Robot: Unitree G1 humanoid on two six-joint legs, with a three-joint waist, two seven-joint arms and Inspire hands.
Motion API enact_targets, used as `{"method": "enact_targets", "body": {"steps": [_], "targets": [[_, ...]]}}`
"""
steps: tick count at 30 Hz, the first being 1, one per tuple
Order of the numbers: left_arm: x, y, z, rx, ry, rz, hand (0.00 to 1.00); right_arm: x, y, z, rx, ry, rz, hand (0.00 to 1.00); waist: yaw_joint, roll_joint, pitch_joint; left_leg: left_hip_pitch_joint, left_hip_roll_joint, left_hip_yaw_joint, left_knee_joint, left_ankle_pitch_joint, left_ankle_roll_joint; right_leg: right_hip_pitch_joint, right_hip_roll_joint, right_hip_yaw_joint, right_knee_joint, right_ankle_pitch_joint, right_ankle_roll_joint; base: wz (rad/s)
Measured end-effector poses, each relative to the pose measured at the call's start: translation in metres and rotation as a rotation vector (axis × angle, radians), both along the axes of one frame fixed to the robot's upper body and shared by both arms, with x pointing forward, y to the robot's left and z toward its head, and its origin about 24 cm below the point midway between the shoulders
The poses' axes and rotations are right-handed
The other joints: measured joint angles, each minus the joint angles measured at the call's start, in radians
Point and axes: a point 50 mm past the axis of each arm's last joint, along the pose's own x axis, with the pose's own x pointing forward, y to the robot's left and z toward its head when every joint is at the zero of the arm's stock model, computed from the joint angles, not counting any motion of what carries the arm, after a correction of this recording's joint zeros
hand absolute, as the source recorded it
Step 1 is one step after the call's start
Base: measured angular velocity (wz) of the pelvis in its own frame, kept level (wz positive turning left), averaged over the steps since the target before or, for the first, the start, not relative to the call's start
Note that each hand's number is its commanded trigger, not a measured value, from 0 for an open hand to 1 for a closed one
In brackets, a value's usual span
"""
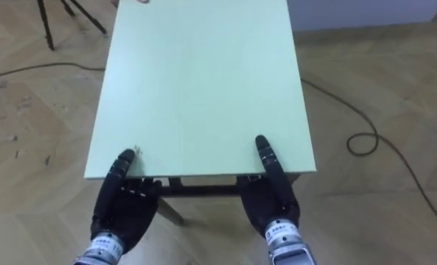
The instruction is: Move table with human
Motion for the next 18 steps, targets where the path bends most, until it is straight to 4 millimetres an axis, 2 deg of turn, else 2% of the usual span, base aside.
{"method": "enact_targets", "body": {"steps": [1,2,4,6,7,8,9,10,11,12,13,14,16,18], "targets": [[0.000,0.000,-0.001,-0.005,0.004,-0.001,1.00,0.000,-0.001,0.000,0.000,0.000,-0.001,1.00,0.000,-0.002,0.0004,-0.013,-0.026,0.002,-0.012,0.008,0.034,-0.017,-0.019,0.009,-0.003,0.024,0.002,0.04],[-0.001,-0.001,-0.004,-0.015,0.016,-0.011,1.00,-0.002,-0.004,-0.002,-0.008,0.008,0.002,1.00,-0.004,-0.002,0.0002,-0.024,-0.047,0.005,-0.017,0.020,0.056,-0.020,-0.037,0.016,-0.017,0.050,0.006,0.05],[-0.005,-0.002,-0.010,-0.023,0.034,-0.031,1.00,-0.007,-0.007,-0.006,-0.014,0.026,-0.001,1.00,0.000,-0.004,0.0000,-0.029,-0.077,0.012,-0.024,0.039,0.081,-0.015,-0.055,0.040,-0.044,0.089,0.013,0.01],[-0.010,-0.002,-0.016,-0.036,0.049,-0.040,1.00,-0.012,-0.010,-0.009,-0.024,0.038,0.011,1.00,0.002,-0.012,-0.0003,-0.043,-0.106,0.026,-0.021,0.056,0.098,-0.013,-0.069,0.055,-0.088,0.131,0.032,-0.04],[-0.014,-0.002,-0.017,-0.041,0.050,-0.045,1.00,-0.015,-0.011,-0.010,-0.032,0.036,0.012,1.00,-0.007,-0.020,-0.0008,-0.063,-0.124,0.026,-0.020,0.072,0.112,-0.013,-0.082,0.060,-0.123,0.161,0.070,0.14],[-0.016,-0.003,-0.018,-0.045,0.051,-0.053,1.00,-0.019,-0.012,-0.012,-0.030,0.038,0.013,1.00,-0.014,-0.027,-0.0021,-0.084,-0.132,0.030,-0.018,0.090,0.126,-0.013,-0.087,0.077,-0.159,0.194,0.156,0.20],[-0.017,-0.003,-0.018,-0.046,0.050,-0.053,1.00,-0.019,-0.013,-0.012,-0.027,0.038,0.011,1.00,-0.021,-0.030,-0.0022,-0.095,-0.131,0.031,-0.014,0.097,0.132,-0.013,-0.089,0.087,-0.163,0.205,0.200,0.40],[-0.019,-0.001,-0.020,-0.040,0.054,-0.061,1.00,-0.023,-0.014,-0.015,-0.017,0.052,0.002,1.00,-0.043,-0.033,-0.0016,-0.107,-0.123,0.039,-0.011,0.114,0.139,-0.023,-0.109,0.113,-0.076,0.175,0.200,0.75],[-0.021,-0.003,-0.021,-0.028,0.059,-0.079,1.00,-0.031,-0.014,-0.018,-0.003,0.066,-0.008,1.00,-0.064,-0.042,-0.0024,-0.105,-0.108,0.069,-0.023,0.133,0.140,-0.031,-0.140,0.137,0.099,0.065,0.178,0.88],[-0.022,-0.004,-0.021,-0.022,0.059,-0.088,1.00,-0.035,-0.014,-0.020,0.005,0.071,-0.019,1.00,-0.066,-0.052,-0.0034,-0.104,-0.107,0.079,-0.035,0.143,0.142,-0.032,-0.156,0.156,0.187,0.009,0.171,0.73],[-0.024,-0.003,-0.021,-0.008,0.058,-0.100,1.00,-0.041,-0.014,-0.023,0.015,0.079,-0.030,1.00,-0.056,-0.071,-0.0075,-0.105,-0.106,0.102,-0.052,0.162,0.143,-0.021,-0.176,0.191,0.322,-0.075,0.169,0.25],[-0.028,-0.002,-0.023,-0.004,0.061,-0.099,1.00,-0.044,-0.013,-0.024,0.016,0.083,-0.026,1.00,-0.051,-0.077,-0.0092,-0.110,-0.101,0.115,-0.051,0.165,0.149,0.012,-0.191,0.206,0.412,-0.130,0.178,0.00],[-0.036,0.000,-0.025,-0.010,0.066,-0.086,1.00,-0.045,-0.012,-0.024,0.006,0.084,-0.015,1.00,-0.048,-0.078,-0.0092,-0.122,-0.094,0.126,-0.034,0.165,0.149,0.053,-0.192,0.230,0.495,-0.152,0.185,-0.23],[-0.038,0.001,-0.026,-0.012,0.065,-0.085,1.00,-0.046,-0.010,-0.025,0.011,0.085,-0.011,1.00,-0.038,-0.088,-0.0041,-0.131,-0.098,0.127,-0.029,0.176,0.139,0.052,-0.177,0.251,0.487,-0.156,0.191,-0.12]]}}
